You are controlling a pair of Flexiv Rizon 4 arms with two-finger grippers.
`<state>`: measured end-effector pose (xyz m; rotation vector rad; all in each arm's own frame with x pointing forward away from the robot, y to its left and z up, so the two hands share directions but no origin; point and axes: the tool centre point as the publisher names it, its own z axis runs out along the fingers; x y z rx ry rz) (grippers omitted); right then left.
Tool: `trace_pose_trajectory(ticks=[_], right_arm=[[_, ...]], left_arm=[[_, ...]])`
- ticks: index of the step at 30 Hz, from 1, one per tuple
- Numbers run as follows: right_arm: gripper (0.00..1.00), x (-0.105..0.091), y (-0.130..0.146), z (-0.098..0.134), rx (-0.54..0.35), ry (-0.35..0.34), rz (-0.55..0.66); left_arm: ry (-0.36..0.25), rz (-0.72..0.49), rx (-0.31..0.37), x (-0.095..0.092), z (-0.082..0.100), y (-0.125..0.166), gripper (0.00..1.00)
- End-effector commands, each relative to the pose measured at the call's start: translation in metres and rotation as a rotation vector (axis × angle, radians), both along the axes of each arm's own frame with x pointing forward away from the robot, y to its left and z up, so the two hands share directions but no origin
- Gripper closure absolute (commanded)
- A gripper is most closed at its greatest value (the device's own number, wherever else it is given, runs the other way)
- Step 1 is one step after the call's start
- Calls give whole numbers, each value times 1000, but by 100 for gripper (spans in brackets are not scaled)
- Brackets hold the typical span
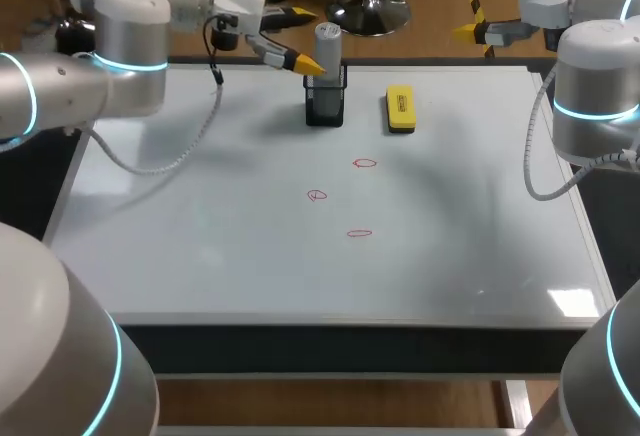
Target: Pick up the inspection probe, press it on each red-marked spot on the whiteboard one by one, put down the probe, pick up the eraser, and wipe off all the red marks.
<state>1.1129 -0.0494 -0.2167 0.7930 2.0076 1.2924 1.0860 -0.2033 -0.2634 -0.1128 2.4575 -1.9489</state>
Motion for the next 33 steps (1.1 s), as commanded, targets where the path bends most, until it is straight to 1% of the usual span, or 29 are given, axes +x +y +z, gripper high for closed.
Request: trace_pose_trajectory(ticks=[1,13,17,33], right_arm=[[0,0,0,0,0,1,1],[0,0,0,0,0,1,1],[0,0,0,0,0,1,1],[0,0,0,0,0,1,1]], left_arm=[[2,7,-8,-5,-7,-10,0],[12,14,-13,-7,-16,-31,0],[16,22,-26,-6,-18,-32,0],[11,32,-33,-2,-19,-30,0]])
